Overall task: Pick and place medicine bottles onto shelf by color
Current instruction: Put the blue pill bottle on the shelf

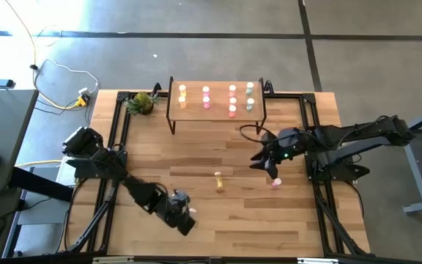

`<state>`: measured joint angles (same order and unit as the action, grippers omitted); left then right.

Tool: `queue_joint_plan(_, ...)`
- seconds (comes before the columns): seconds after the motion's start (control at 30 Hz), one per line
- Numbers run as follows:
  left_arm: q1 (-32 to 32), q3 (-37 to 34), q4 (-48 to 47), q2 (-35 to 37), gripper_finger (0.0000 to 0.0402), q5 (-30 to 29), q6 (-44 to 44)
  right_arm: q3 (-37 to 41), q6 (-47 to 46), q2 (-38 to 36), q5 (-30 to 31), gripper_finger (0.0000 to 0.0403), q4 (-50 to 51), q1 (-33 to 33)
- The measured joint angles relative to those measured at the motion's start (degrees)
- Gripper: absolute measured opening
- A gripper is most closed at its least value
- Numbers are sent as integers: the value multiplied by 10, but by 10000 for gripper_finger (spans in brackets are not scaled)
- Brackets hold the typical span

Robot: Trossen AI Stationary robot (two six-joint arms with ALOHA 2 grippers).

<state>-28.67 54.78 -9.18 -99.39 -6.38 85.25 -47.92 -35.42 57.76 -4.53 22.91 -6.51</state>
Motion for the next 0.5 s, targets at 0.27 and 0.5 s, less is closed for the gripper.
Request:
queue_joint_plan(0.27, 89, 0, 115, 1, 95, -74, -152, 0, 121, 0, -71, 177, -105, 44)
queue_joint_plan(0.5, 167, 0, 242, 1, 95, -95, -300, 0, 149, 0, -72, 177, -211, 79)
